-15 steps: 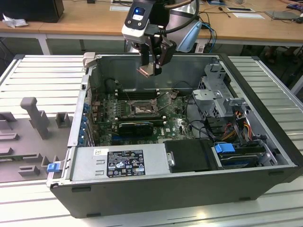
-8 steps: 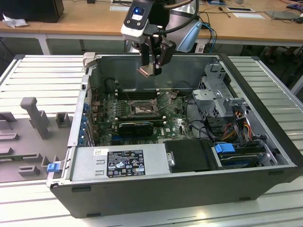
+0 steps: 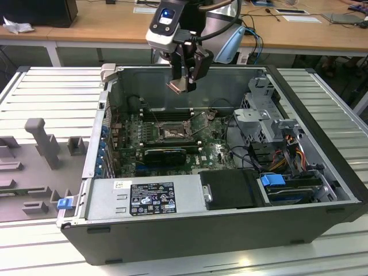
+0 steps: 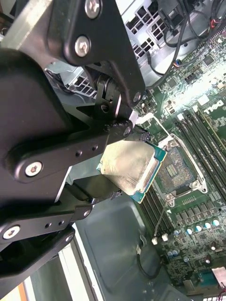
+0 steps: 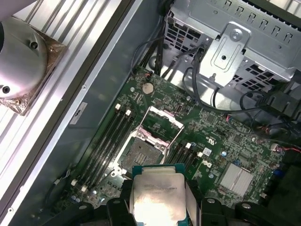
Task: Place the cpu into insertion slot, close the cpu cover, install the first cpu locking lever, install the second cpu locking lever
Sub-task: 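Place the cpu into insertion slot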
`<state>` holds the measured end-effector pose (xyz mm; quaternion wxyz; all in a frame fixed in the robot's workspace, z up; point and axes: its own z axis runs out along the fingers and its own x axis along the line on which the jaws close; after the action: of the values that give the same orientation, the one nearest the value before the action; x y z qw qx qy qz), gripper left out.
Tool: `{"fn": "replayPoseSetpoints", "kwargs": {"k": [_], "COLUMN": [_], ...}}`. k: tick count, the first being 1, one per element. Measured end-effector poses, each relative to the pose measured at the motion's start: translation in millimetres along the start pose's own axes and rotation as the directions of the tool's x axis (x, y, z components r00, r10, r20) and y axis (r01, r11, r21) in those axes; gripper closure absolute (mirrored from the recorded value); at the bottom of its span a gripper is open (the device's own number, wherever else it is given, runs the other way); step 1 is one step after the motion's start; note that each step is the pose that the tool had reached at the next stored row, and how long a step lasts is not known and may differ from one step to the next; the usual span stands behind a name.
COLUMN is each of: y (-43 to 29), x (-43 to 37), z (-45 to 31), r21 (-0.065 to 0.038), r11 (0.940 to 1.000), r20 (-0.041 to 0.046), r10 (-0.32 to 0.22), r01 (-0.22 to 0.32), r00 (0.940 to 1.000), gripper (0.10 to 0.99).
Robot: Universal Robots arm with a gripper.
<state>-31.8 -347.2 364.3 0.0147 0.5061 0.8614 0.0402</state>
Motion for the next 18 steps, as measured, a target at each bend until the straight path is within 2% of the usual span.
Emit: {"fn": "replayPoseSetpoints", "kwargs": {"k": [18], "y": [0.0], "x": [0.0], "z": [0.1], "r21": [-0.001], "r11": [0.9979], "r20": [0.0054], "r10": [0.065], "r01": [-0.065], "r00": [0.9979], "gripper": [0.557]}}
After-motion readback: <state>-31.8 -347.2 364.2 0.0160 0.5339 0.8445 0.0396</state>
